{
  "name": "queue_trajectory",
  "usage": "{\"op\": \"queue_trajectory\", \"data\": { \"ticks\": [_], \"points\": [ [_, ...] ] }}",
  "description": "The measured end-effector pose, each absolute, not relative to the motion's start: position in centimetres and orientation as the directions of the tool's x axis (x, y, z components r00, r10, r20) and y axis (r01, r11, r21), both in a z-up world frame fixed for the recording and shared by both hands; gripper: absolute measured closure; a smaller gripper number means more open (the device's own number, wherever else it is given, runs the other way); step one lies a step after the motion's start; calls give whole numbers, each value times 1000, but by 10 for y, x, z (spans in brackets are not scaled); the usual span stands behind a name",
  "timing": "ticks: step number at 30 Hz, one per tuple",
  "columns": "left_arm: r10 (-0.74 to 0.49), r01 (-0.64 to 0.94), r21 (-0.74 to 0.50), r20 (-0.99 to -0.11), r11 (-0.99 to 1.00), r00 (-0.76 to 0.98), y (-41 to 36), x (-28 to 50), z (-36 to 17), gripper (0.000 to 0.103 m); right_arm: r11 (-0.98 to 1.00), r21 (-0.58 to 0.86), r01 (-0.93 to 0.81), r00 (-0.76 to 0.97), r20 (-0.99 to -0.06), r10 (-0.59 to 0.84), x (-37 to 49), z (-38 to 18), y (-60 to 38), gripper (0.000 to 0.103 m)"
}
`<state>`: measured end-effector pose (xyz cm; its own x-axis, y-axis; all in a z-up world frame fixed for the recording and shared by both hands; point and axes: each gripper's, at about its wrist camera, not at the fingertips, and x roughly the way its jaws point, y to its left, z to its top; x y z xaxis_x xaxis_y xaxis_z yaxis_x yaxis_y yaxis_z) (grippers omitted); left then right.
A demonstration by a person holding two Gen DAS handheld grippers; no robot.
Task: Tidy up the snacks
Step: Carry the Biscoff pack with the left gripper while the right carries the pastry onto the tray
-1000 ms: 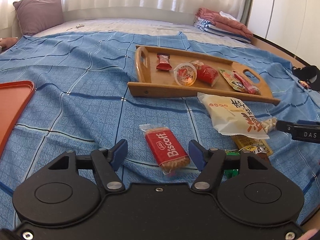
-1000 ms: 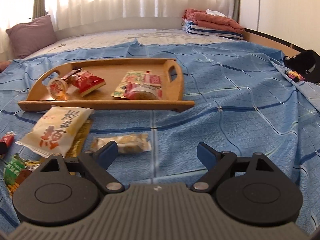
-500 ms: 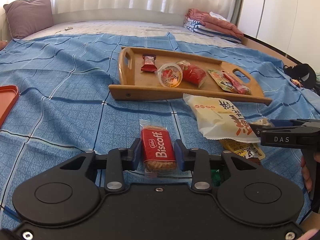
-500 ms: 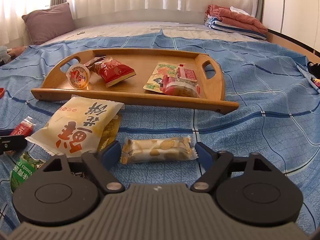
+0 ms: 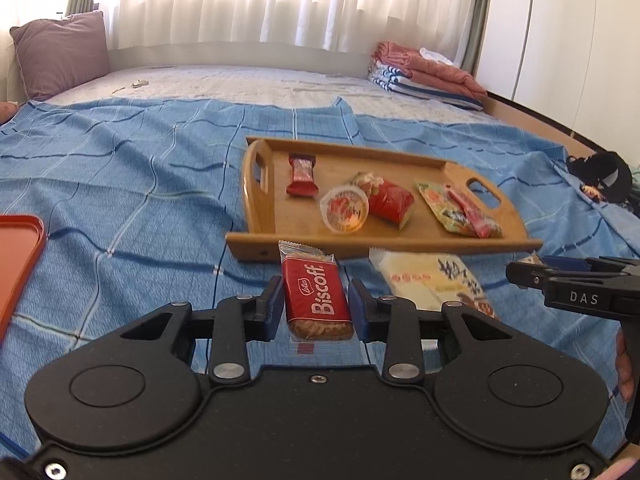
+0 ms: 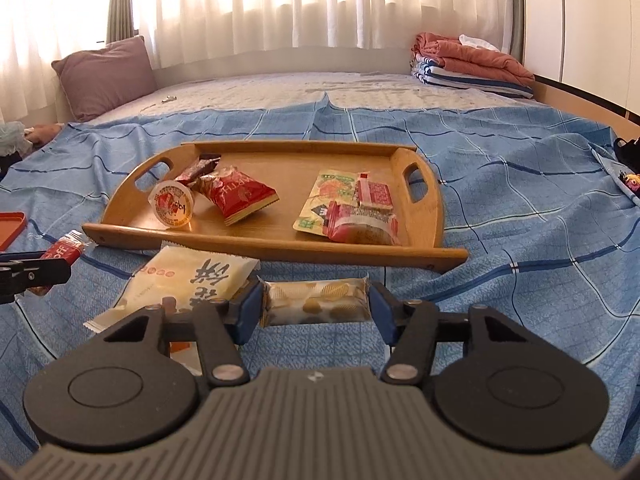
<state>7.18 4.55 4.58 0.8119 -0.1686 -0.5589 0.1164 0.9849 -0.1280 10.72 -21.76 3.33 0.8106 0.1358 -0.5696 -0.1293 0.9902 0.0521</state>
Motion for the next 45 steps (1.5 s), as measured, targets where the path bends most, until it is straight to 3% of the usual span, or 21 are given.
{"op": "queue_trajectory", "data": {
  "ticks": [18, 30, 45],
  "points": [
    [-245, 169, -194, -492, 966, 835, 40, 166, 107, 70, 987, 137, -78, 836, -531, 140, 181, 86, -240, 45],
    [-253, 154, -222, -542, 963, 802, 18, 260, 106, 70, 964, 265, -1, 800, -578, 160, 261, 89, -255, 46],
    [-203, 93, -203, -632, 975, 748, 4, 330, 64, 70, 982, 186, 24, 749, -654, 106, 331, 59, -237, 46]
  ]
}}
